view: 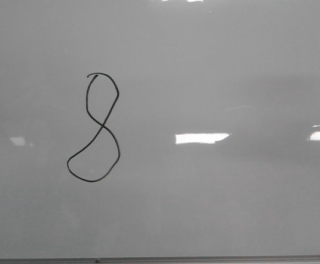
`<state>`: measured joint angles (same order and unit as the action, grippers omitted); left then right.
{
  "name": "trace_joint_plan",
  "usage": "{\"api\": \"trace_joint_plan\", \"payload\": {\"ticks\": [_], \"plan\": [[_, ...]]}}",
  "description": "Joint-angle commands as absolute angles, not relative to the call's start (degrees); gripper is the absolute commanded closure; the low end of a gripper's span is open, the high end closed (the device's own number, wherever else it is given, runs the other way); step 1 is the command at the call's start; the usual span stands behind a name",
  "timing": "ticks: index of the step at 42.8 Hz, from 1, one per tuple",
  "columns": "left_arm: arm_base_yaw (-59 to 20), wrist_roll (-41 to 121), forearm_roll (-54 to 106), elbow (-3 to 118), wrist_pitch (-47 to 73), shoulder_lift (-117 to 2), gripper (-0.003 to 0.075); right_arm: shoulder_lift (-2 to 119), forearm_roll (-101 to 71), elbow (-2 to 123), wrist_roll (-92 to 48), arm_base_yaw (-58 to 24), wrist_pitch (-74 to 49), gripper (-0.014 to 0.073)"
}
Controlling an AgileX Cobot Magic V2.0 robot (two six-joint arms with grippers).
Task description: Write number 8 on whiteboard
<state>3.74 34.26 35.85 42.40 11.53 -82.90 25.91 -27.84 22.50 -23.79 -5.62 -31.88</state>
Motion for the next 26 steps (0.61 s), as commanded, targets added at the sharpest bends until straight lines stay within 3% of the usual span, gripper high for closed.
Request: {"api": "trace_joint_plan", "payload": {"ticks": [1,12,26], "plan": [[3.24,34.27,36.70,44.40,8.75,-82.33,0.0698,26.10,-28.23,24.00,-24.16,-5.20,-28.08,0.0650],[3.96,34.17,36.70,44.40,11.72,-81.56,0.0486,26.10,-28.24,23.04,-24.15,-5.20,-27.68,0.0650],[6.26,34.17,36.04,44.40,13.20,-77.57,0.0359,26.10,-28.24,22.85,-24.15,-5.20,-27.19,0.0650]]}}
